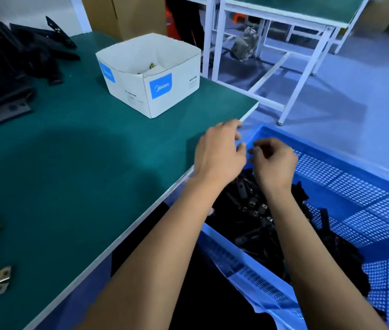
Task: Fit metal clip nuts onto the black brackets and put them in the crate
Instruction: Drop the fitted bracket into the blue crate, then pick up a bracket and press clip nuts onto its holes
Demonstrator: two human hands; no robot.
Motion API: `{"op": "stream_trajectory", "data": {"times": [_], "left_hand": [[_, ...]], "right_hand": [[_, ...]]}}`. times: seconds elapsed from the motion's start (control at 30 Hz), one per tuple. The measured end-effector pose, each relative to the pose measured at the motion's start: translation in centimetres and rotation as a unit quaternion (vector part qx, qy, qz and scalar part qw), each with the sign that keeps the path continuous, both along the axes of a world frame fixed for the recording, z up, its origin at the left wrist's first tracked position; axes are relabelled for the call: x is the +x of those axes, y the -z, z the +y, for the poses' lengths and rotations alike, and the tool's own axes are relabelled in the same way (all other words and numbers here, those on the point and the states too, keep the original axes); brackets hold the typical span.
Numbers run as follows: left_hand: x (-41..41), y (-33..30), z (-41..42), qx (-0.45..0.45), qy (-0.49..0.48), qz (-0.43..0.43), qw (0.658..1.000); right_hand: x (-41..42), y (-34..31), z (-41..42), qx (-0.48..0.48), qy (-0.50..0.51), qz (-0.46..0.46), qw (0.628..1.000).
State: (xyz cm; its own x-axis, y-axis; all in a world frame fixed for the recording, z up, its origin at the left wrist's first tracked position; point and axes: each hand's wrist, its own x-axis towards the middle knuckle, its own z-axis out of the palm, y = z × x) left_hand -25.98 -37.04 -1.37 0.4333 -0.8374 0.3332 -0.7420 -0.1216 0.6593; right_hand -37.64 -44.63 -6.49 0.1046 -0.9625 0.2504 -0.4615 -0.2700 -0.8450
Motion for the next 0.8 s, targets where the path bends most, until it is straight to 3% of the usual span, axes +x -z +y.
{"op": "stream_trajectory", "data": {"times": [0.17,0.3,0.43,0.6,0.8], "left_hand": [[6.7,-3.0,4.4,-0.090,-0.112,0.047,0.989],[13.2,-3.2,11.6,-0.112,-0.225,0.050,0.967],[19.3,-3.0,21.3,-0.133,-0.350,0.031,0.927],[24.4,-1.6,33.7,-0.219,-0.521,0.071,0.822],[27.5,-0.8,41.4,-0.306,-0.644,0.091,0.696]], "right_hand": [[9.4,-5.3,4.5,-0.140,-0.159,0.001,0.977],[17.4,-6.6,10.1,-0.138,-0.303,0.030,0.942],[25.2,-7.1,17.9,-0.153,-0.442,0.075,0.881],[31.5,-7.5,27.5,-0.207,-0.601,0.103,0.765],[39.0,-7.9,35.3,-0.292,-0.642,0.205,0.678]]}}
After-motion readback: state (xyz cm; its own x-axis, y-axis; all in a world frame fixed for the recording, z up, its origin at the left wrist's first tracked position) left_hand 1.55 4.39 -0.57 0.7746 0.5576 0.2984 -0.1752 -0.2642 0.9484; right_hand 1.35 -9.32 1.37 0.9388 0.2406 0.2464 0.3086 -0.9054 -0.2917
